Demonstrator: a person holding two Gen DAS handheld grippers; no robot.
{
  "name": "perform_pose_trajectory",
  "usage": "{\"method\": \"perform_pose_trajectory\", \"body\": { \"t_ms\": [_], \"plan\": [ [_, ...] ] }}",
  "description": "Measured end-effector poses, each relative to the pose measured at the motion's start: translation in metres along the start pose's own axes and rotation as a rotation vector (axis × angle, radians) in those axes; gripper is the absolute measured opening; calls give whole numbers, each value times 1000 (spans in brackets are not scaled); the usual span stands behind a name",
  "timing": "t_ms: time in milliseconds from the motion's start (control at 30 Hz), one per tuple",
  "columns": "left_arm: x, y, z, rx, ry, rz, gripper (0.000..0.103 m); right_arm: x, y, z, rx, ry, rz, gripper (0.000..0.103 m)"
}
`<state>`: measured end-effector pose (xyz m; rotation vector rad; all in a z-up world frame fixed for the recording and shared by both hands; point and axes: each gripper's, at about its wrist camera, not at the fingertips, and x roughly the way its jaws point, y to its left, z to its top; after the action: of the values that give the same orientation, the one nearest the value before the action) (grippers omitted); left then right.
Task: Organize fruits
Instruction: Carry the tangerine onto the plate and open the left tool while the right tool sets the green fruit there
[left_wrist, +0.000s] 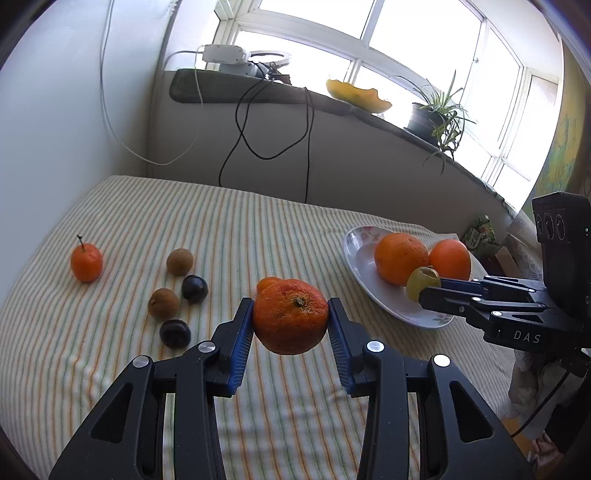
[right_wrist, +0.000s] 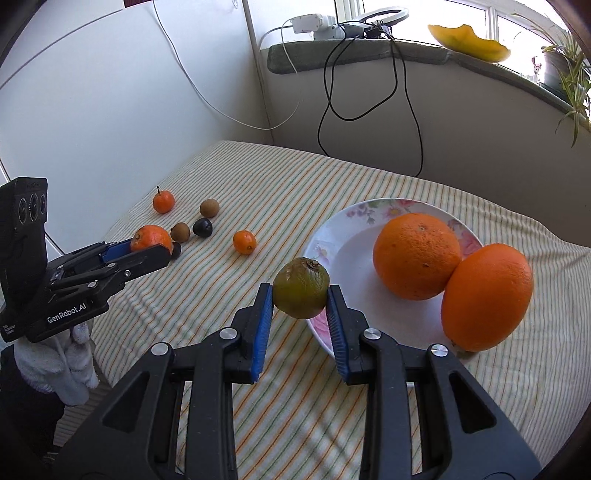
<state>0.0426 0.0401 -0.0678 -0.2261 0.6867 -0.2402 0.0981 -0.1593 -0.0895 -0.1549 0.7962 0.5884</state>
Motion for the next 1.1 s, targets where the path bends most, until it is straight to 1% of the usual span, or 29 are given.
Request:
{"method": "perform_pose_trajectory", "body": {
  "t_ms": [267, 533, 833, 1100],
  "plan": [
    [26, -33, 14, 59, 12, -56, 38, -10, -27, -9, 42, -7, -31, 30],
    [49, -56, 23, 92, 31, -92, 38, -10, -40, -14, 65, -1, -41, 30],
    [73, -71, 28, 122, 62, -109, 38, -4, -44, -15, 69, 5, -35, 30],
    [84, -74, 34, 133, 77, -113, 38, 7, -46, -12, 73, 15, -22, 30]
  ]
}}
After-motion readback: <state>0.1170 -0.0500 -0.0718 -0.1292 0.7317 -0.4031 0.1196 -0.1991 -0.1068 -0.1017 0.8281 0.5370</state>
